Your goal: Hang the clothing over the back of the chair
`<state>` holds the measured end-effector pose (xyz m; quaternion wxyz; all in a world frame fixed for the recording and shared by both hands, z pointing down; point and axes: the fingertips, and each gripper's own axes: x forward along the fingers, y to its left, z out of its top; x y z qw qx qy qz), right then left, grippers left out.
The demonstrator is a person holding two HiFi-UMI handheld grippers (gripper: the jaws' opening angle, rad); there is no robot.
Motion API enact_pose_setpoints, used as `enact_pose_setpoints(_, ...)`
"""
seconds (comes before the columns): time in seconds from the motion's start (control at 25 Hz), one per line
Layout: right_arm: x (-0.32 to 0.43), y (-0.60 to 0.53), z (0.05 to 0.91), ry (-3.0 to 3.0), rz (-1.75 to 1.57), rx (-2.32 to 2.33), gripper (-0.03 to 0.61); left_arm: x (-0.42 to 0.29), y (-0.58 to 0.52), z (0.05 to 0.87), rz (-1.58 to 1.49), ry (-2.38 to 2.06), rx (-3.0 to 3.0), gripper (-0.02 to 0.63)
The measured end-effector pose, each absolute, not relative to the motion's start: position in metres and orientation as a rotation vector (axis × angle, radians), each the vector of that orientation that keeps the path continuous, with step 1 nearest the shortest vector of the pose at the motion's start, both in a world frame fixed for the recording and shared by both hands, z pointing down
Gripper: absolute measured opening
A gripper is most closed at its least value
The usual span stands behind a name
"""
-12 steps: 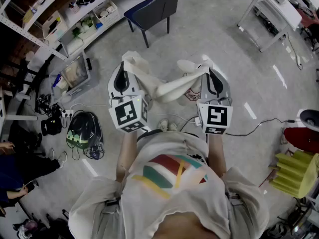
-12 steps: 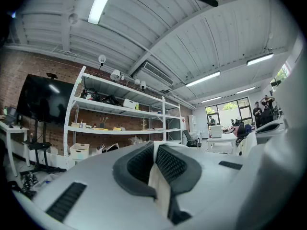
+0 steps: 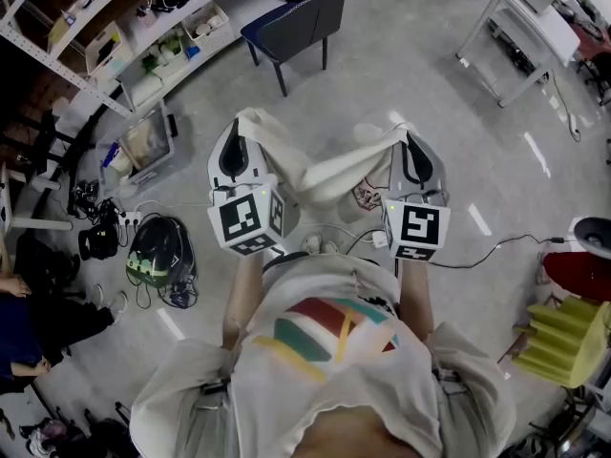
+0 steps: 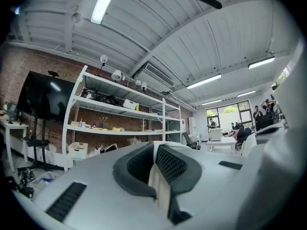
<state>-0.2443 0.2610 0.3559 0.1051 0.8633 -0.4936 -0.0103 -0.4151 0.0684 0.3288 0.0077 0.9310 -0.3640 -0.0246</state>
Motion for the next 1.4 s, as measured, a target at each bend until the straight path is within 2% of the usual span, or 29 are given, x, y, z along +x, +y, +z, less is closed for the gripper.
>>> enact_pose_setpoints(0.52, -0.206, 0.285, 0.372, -1.44, 0.035, 2.671, 0.006, -0.407, 0.073, 0.314, -0.079, -1.167, 2.941, 0.017)
enact_pose_setpoints(0.76, -0.183, 0.281, 0.391, -1.377, 0.092, 2.682, 0.007, -0.375, 0.052, 0.33, -0.066, -1.127, 2.923, 0.017)
enact_pose_setpoints(1.04, -0.129, 0.241, 0.4, -1.33, 0.052, 2.653, 0.008, -0.319, -0.001, 0.35, -0.102, -1.107, 2.891, 0.017)
enact_pose_setpoints(1.4, 0.004, 0.147, 0.384, -1.359, 0.041, 2.573, 0.008, -0.193, -0.092, 0.341, -0.101, -1.188, 2.922, 0.017)
